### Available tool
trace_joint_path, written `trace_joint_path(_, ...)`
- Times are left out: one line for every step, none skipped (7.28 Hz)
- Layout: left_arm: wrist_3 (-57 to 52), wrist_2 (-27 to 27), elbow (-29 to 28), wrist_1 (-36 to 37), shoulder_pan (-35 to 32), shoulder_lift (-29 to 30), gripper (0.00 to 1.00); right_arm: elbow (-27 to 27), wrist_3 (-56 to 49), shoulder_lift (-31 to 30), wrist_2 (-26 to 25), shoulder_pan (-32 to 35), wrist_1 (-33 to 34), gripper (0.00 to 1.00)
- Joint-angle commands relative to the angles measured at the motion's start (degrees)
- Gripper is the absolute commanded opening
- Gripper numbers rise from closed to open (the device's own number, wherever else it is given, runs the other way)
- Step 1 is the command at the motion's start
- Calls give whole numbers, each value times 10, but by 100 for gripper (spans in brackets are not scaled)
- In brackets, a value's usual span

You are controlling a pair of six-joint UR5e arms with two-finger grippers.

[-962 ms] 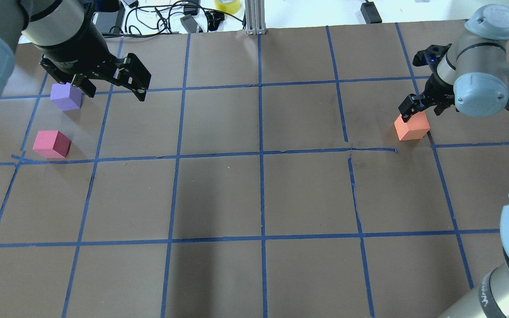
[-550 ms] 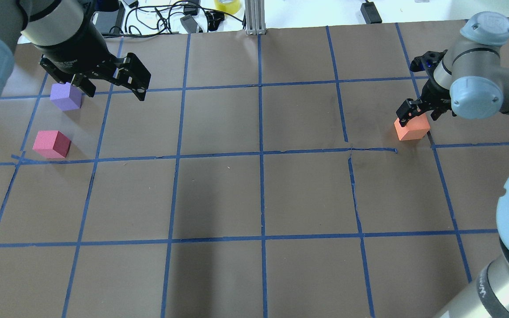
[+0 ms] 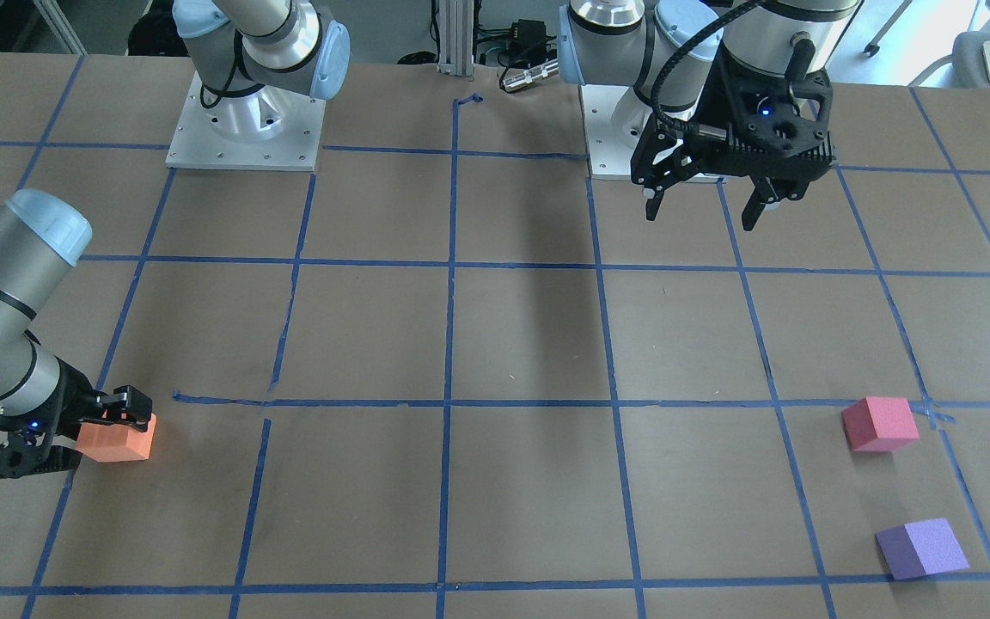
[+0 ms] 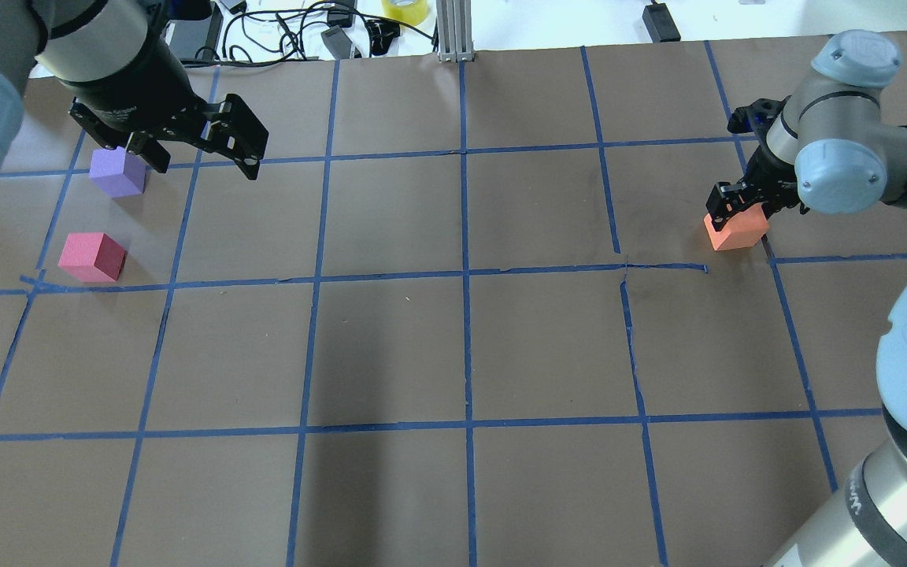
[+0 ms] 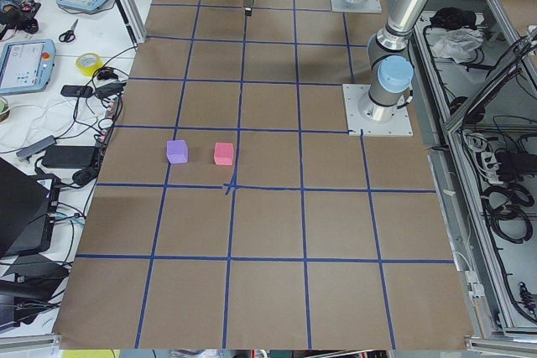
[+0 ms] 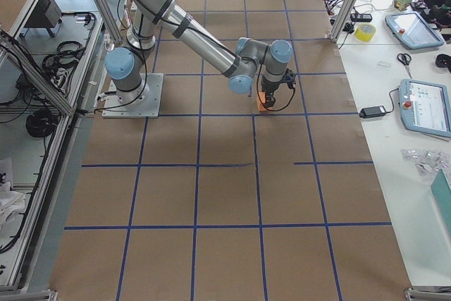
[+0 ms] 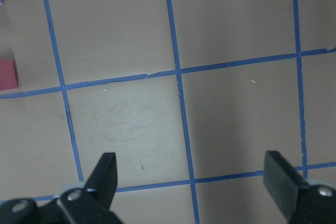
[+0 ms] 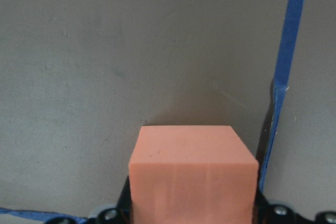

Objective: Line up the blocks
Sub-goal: 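Carry the orange cube with the right gripper toward the table centre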

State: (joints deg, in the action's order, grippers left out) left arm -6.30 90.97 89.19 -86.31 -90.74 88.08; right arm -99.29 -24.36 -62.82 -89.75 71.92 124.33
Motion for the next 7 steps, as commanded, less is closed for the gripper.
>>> trace_joint_path(0,0,2,0,0,-1,100,20,54,-15,-2,10,-9,0)
trace_joint_path(0,0,2,0,0,-2,100,39,63,-33,-3,32,-31,0)
trace_joint_path(0,0,3,0,0,-2,100,57,117,-46,-3,64,-64,0)
trace_joint_path(-1,0,3,0,1,-2,100,71,182,-51,-2,108,-81,0)
trace_joint_path(0,0,3,0,0,-3,100,83,241,-51,-2,157,-82,0)
trace_joint_path(0,0,3,0,0,-3,100,90,317,-49,-1,202,-80,0)
trace_joint_path(-1,0,3,0,0,-1,100,100,369,-41,-1,246,-78,0)
